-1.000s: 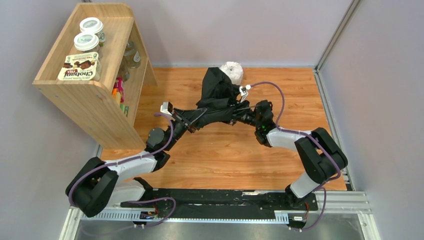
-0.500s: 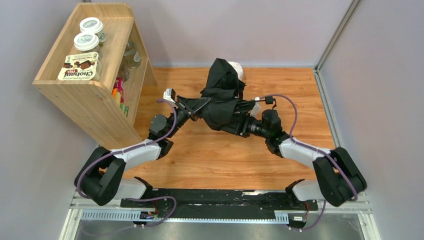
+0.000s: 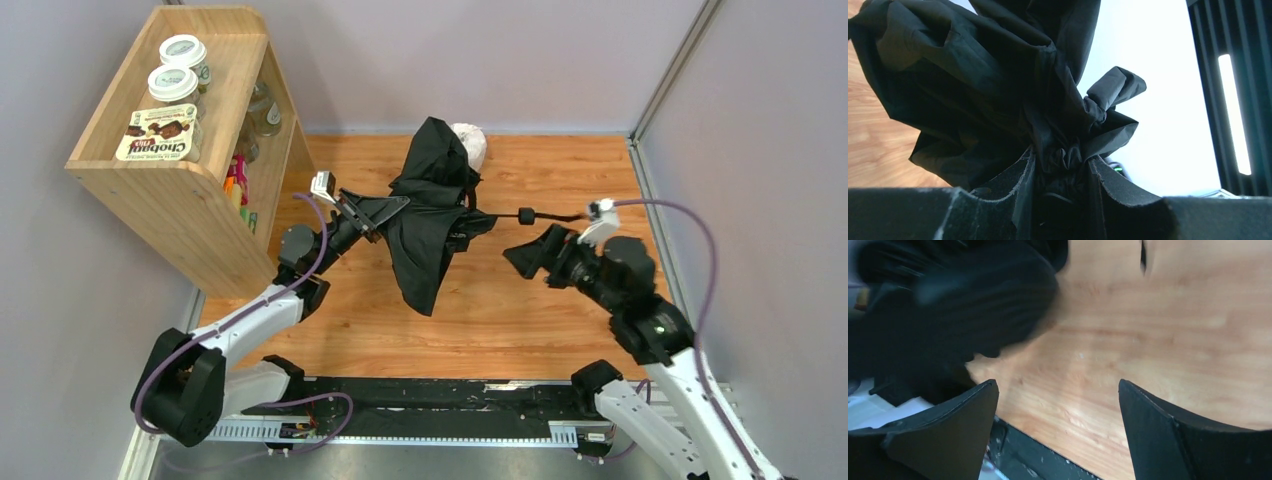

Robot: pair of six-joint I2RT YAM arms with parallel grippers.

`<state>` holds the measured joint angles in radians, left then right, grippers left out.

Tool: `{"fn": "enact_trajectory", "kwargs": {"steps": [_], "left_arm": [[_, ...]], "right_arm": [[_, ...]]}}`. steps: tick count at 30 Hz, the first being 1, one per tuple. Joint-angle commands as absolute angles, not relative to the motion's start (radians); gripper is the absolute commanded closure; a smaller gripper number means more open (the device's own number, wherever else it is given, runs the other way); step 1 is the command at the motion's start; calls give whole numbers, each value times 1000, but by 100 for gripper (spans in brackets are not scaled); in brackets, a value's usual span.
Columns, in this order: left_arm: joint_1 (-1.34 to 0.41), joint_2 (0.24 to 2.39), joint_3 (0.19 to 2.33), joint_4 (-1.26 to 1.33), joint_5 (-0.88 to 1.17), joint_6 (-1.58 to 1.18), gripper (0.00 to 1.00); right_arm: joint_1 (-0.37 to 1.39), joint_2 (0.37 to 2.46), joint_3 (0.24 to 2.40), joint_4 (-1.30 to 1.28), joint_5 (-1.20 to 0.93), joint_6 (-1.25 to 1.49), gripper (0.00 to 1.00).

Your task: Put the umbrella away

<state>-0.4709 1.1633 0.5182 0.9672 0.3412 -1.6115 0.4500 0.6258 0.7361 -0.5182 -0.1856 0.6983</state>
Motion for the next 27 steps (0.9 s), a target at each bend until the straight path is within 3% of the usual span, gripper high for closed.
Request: {"fn": "enact_trajectory", "kwargs": {"steps": [1,4,10,14,16,21,27], "left_arm": [[-445,1085,561,907,437,-1531,100],[-445,1086,581,865,518,-1505,100],[-442,1019,598,689,568,-1398,100],[-440,947,621,554,569,-1326,100],[-440,927,647,468,577,-1284,100],[-439,902,657,377,589,-1258,100],[-439,896,672,357,604,-1256,100]], "right_arm": [[451,662,1111,-803,-84,419,10],[532,828,1357,-889,-193,247,11],[980,1221,1819,-1060,-35,81,18],[1075,1400,1934,-1083,-11,40,43],[1080,1449,1939,-1072,43,15,49],[1080,1496,1914,-1068,90,-67,41],[1060,1473,1800,-1062,38,-127,21]]}}
